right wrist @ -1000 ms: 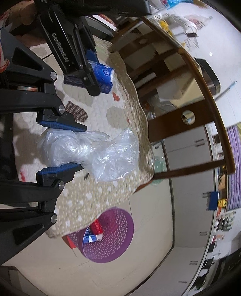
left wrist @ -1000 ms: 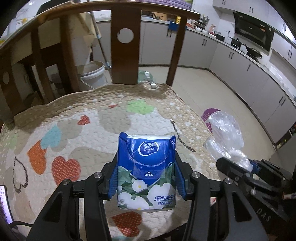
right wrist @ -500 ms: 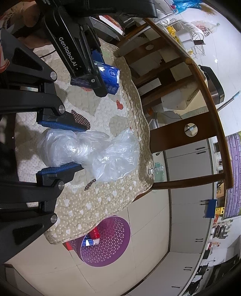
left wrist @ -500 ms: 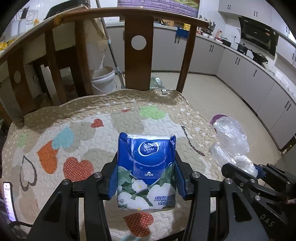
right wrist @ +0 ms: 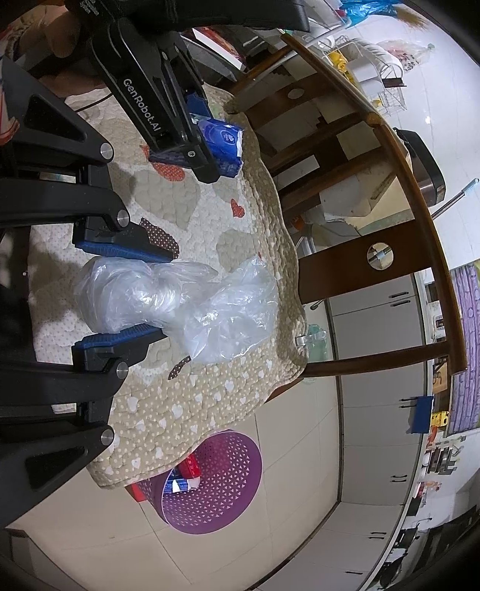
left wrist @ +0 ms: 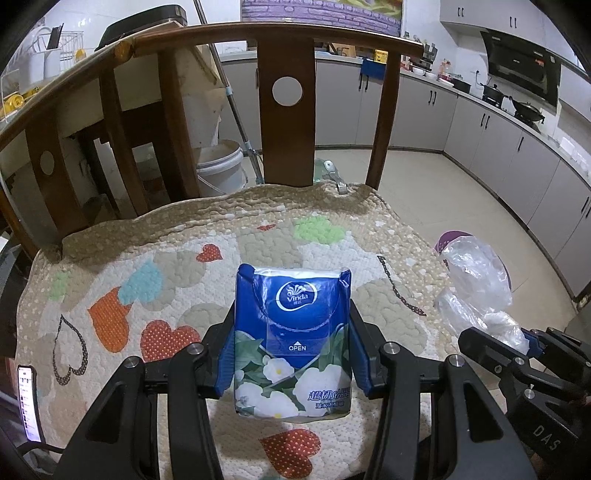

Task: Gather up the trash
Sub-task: 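Carry the tissue pack and plastic bag back over the purple basket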

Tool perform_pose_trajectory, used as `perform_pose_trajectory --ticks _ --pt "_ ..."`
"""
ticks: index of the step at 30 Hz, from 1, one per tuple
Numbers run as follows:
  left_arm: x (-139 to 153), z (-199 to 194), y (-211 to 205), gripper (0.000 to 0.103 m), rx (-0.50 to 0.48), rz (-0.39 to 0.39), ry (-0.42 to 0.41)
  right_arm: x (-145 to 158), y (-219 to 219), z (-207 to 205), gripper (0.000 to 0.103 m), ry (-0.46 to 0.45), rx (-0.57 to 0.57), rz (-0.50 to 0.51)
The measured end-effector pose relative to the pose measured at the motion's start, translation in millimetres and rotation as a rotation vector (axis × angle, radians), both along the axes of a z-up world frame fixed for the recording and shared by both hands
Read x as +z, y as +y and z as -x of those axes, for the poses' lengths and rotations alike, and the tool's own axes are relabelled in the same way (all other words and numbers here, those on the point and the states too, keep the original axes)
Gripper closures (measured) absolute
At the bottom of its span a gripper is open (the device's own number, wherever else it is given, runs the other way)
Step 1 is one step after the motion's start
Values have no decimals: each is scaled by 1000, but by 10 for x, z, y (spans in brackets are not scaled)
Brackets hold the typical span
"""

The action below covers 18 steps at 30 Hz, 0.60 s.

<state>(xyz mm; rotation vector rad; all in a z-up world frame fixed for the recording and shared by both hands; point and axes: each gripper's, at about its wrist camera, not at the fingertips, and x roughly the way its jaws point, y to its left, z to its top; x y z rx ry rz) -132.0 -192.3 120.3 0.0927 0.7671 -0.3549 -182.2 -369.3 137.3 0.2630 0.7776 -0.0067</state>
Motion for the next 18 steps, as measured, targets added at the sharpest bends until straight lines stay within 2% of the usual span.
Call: perform_pose_trajectory --ticks 18 --pt "-32 15 -250 54 -4 -71 0 -70 -256 57 67 -26 -25 -76"
